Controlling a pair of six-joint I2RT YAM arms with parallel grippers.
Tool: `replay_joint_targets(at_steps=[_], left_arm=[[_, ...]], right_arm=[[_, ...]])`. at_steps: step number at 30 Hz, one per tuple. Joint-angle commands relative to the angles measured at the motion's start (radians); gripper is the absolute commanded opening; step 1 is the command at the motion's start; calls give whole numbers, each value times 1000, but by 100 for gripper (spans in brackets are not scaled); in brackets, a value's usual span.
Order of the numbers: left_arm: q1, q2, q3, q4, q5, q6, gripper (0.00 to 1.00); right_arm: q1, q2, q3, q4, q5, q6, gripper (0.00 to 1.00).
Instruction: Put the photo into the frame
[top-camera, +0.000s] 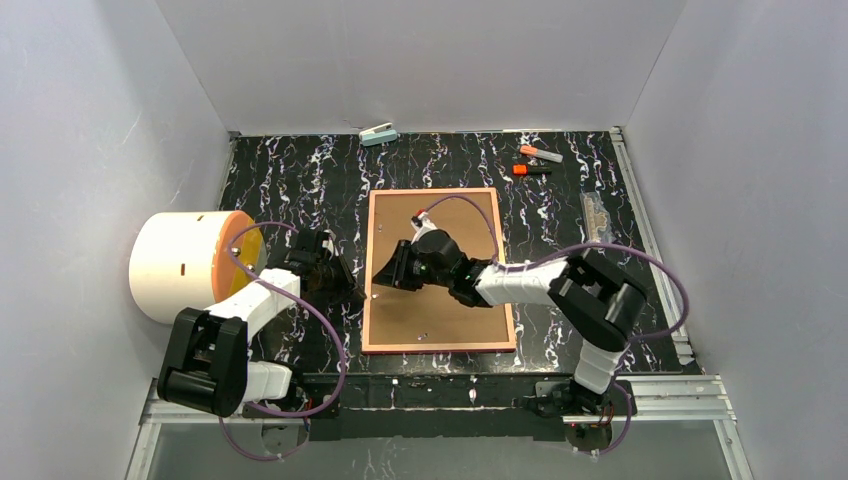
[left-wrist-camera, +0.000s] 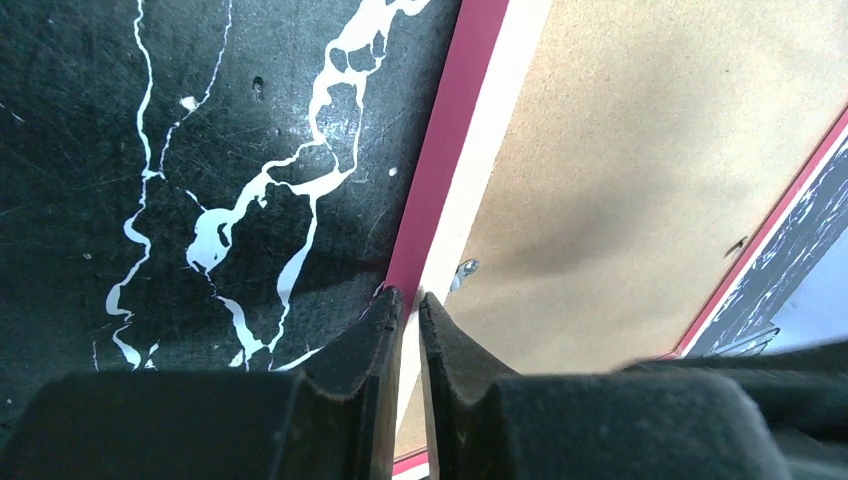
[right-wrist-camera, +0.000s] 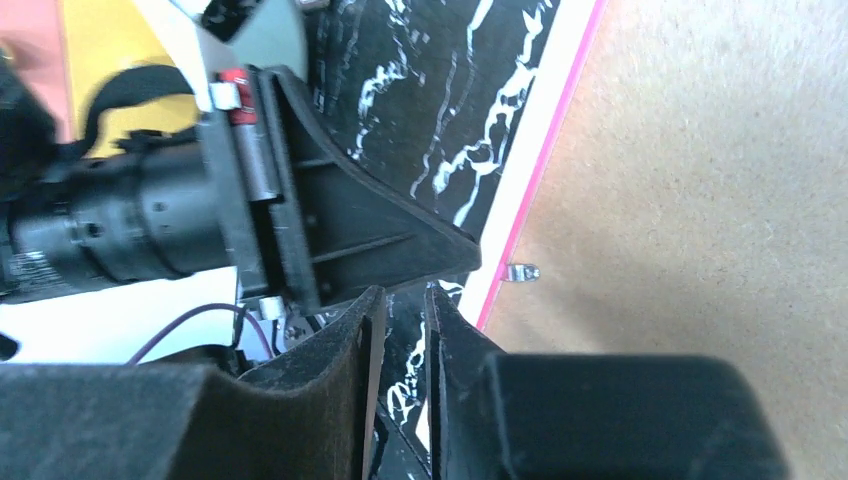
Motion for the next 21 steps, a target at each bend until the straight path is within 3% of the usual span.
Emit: replay_joint_targets(at_steps=[1,13,21], left_arm=[[-5,-29,38,-52,-2,22,13],[-6,-3,39,0,41,20,29],[-6,104,68,71,42,11,26]], right_arm=[[2,-104,-17,-61,103,-60,31],[0,-187,-60,-138,173,-73,36],[-5,-186,-67,-151,162,-72,36]])
